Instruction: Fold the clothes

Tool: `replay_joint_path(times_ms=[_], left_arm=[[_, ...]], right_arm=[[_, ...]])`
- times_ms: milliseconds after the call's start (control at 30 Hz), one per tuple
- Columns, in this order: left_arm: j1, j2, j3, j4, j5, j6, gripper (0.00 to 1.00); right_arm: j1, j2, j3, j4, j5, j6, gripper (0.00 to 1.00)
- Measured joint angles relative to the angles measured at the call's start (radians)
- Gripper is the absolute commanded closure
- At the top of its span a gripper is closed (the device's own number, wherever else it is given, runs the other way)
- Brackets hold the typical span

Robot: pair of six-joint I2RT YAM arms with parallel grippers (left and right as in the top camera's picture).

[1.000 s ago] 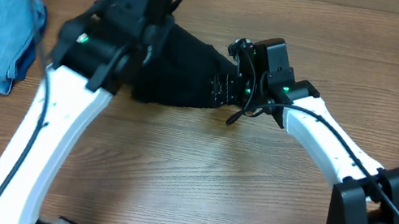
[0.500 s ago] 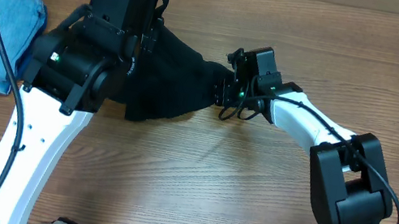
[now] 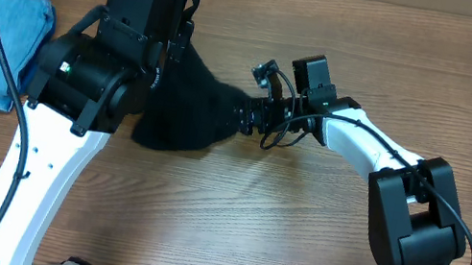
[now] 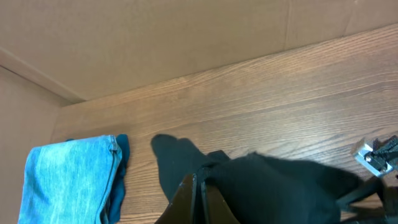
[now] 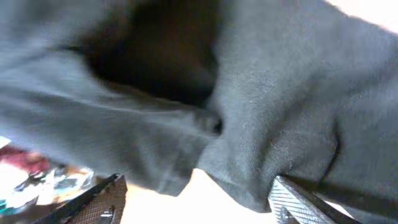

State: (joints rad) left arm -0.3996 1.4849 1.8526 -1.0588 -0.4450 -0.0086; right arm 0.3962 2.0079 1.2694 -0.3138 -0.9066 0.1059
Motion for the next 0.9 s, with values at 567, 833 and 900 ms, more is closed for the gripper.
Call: replay_joint_path(times_ms=[567, 833, 900], left_arm=[[0.000, 0.000, 0.000, 0.107, -0.021, 0.000, 0.96], [0.000, 0.000, 0.000, 0.156, -0.011, 0.000, 0.96], [0.000, 0.000, 0.000, 0.179, -0.011, 0.000, 0.96]], right_arm=[[-0.078, 0.000, 0.008, 0.015, -0.092, -0.003, 0.17], [-0.074, 0.000, 0.020, 0.060, -0.204, -0.002, 0.17], [-0.049, 0.000, 0.020, 0.060, -0.214, -0.002, 0.17]])
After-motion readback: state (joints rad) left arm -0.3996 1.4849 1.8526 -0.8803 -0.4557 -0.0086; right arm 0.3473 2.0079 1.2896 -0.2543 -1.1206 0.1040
